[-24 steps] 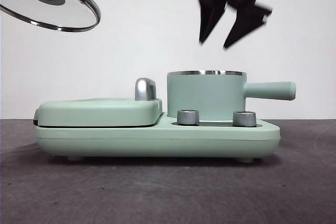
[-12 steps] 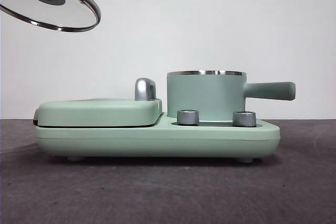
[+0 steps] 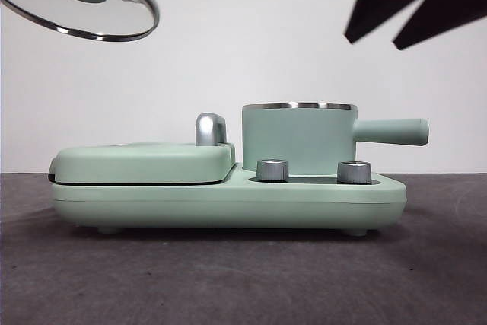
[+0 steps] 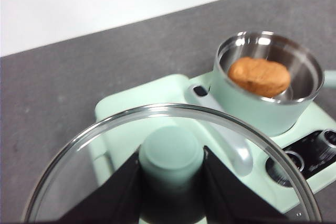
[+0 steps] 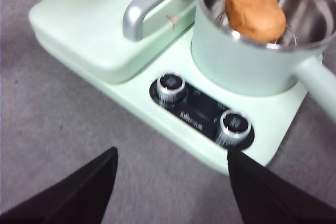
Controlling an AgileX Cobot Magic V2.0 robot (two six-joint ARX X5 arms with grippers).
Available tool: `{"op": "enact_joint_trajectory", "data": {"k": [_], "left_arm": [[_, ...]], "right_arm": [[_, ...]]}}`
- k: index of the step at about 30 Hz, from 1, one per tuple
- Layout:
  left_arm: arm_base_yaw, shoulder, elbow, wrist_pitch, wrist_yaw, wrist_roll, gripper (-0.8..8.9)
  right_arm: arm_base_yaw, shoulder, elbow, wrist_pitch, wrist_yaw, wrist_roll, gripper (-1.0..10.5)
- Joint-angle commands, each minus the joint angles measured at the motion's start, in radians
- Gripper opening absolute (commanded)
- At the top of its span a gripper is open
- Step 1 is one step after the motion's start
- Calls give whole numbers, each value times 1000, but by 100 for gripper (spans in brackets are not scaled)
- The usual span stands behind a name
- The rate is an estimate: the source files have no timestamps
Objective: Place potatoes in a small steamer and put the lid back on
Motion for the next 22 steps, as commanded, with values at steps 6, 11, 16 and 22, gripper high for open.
{"op": "enact_joint_trajectory", "data": {"k": [6,11,16,22], "left_arm": [[-67,107,17,153,62,-13,14],[-129,219,17,325,63,-12,14],[-184,336,21,546,63,-11,14],[-233,499,90,686,63,-11,14]], "right_arm": [[114,-129,-57,-58,111,98,330],[121,-150,-58,-74,117,98,330],[121,-148,-57,-77,116,98,330],[121,-148,-57,-81,117,98,330]]}}
